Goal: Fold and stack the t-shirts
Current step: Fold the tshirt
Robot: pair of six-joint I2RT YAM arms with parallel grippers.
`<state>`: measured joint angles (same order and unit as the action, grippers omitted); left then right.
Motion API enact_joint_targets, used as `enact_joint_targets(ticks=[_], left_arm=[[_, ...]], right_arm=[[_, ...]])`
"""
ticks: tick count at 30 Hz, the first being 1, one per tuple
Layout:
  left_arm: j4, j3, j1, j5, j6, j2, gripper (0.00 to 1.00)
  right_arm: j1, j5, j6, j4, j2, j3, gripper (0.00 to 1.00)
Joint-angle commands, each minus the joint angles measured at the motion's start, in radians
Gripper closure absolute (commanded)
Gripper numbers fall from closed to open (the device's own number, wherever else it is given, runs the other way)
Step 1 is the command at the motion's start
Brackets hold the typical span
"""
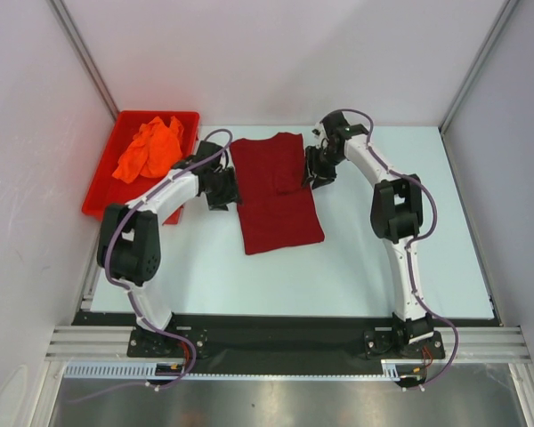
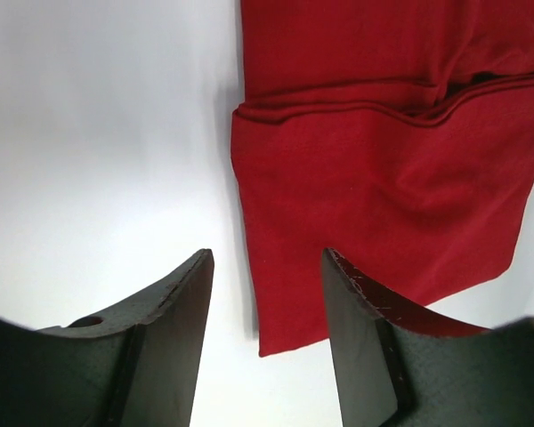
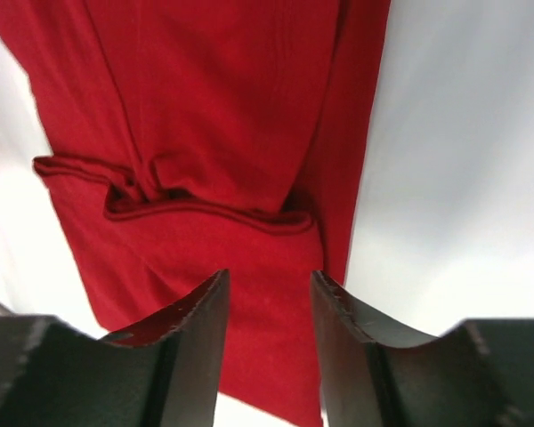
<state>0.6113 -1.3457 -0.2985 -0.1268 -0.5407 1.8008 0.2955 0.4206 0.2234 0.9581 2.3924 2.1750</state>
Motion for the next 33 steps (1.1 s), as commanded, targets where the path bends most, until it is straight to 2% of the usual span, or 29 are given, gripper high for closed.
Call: enact_joint_targets(ticks=[1, 15, 23, 33], left_arm=[[-0.044, -0.041, 0.013, -0.005, 0.012, 0.02, 0.43], [-0.047, -0.036, 0.038, -0.013, 0.01, 0.025, 0.43], [-0.032, -0.101, 0.055, -0.022, 0.004, 0.104, 0.43], [-0.039, -0.178, 0.055, -0.048, -0.015, 0.215, 0.53]], right_arm=[[0.016, -0.046, -0.024, -0.012, 0.039, 0.063, 0.54], [0.039, -0.083, -0.033, -0.009, 0.108, 0.129, 0.65], [0.045, -0.074, -0.022, -0.01, 0.123, 0.141, 0.71], [0.05, -0.068, -0.006, -0.015, 0.125, 0.144, 0.78]])
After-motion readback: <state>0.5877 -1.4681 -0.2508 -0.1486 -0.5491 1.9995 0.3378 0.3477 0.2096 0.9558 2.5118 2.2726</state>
